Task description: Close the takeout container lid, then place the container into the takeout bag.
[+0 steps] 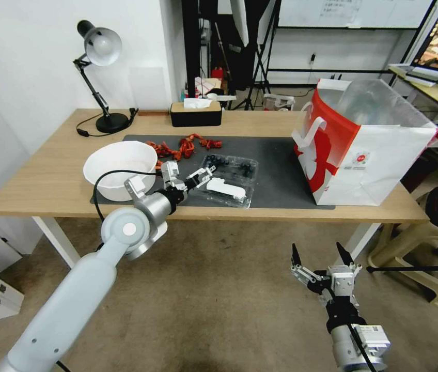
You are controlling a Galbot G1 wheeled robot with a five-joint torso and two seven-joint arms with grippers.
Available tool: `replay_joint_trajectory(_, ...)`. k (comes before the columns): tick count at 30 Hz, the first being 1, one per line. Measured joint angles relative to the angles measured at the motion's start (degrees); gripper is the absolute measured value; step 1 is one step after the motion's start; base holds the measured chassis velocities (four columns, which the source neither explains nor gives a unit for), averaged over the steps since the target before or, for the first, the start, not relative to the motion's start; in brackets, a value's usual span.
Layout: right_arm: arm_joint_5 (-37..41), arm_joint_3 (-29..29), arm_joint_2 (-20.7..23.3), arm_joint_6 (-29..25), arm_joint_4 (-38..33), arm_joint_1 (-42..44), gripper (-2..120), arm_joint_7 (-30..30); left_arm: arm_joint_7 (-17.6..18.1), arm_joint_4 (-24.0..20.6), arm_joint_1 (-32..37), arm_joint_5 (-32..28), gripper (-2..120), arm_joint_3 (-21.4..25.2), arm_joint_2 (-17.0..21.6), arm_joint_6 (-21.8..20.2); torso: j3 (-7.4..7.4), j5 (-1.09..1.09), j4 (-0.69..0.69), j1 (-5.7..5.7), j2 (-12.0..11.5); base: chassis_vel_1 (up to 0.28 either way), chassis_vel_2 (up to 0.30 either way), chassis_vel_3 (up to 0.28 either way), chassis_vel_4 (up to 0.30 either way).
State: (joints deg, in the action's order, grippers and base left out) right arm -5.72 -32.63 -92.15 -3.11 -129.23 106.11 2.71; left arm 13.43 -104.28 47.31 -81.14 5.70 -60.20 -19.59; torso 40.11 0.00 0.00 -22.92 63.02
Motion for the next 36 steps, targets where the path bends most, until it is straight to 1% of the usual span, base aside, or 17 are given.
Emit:
replay_joint_trajectory(8, -0.1, 0.0, 0.0, -0.6, 0.6, -0.1, 100, -0.1, 0.2, 2.5, -0.8, 3.6, 100, -0.8, 0.4, 0.7, 0.00, 0.00, 0.00, 0.00, 0.0, 0.000, 0.000, 0.000, 0.000)
replay_joint_trajectory(13, -0.4, 0.1, 0.0, -1.0, 0.8, 0.0, 100, -0.1, 0.2, 4.6, -2.1, 3.9, 100, -1.3, 0.7, -0.7, -0.01, 0.00, 0.00, 0.00, 0.0, 0.000, 0.000, 0.000, 0.000)
replay_joint_trajectory(16, -0.4, 0.1, 0.0, -1.1, 0.8, 0.0, 100, -0.1, 0.1, 5.3, -2.8, 3.6, 100, -1.2, 0.7, -1.9, -0.01, 0.00, 0.00, 0.00, 0.0, 0.000, 0.000, 0.000, 0.000)
replay_joint_trajectory(18, -0.4, 0.1, 0.0, -1.2, 0.8, 0.1, 100, -0.1, 0.1, 5.6, -3.2, 2.8, 100, -1.0, 0.8, -3.2, -0.01, 0.00, 0.00, 0.00, 0.0, 0.000, 0.000, 0.000, 0.000)
replay_joint_trajectory(19, -0.5, 0.1, 0.0, -1.2, 0.8, 0.2, 100, -0.1, 0.1, 5.6, -3.4, 2.1, 100, -0.7, 1.0, -4.5, -0.01, 0.01, 0.00, 0.00, 0.0, 0.000, 0.000, 0.000, 0.000)
replay_joint_trajectory(20, -0.5, 0.1, 0.0, -1.2, 0.8, 0.2, 100, -0.1, 0.1, 5.6, -3.4, 2.1, 100, -0.7, 1.0, -4.5, -0.01, 0.01, 0.00, 0.00, 0.0, 0.000, 0.000, 0.000, 0.000)
replay_joint_trajectory(23, -0.5, 0.1, 0.0, -1.3, 0.8, 0.2, 100, -0.2, 0.5, 5.8, -3.6, 0.6, 100, -0.4, 1.1, -6.3, -0.01, 0.00, 0.00, 0.00, 0.0, 0.000, 0.000, 0.000, 0.000)
replay_joint_trajectory(31, -0.5, 0.1, 0.0, -1.4, 0.9, 0.1, 100, -0.2, 2.0, 5.9, -3.4, -2.3, 100, 0.4, 1.0, -8.0, -0.01, 0.00, 0.01, 0.00, 0.0, 0.000, 0.000, 0.000, 0.000)
replay_joint_trajectory(36, -0.6, 0.1, 0.0, -1.6, 1.1, 0.1, 100, -0.2, 2.1, 5.6, -3.1, -2.5, 100, 0.3, 0.9, -8.4, -0.01, 0.00, 0.00, 0.00, 0.0, 0.000, 0.000, 0.000, 0.000)
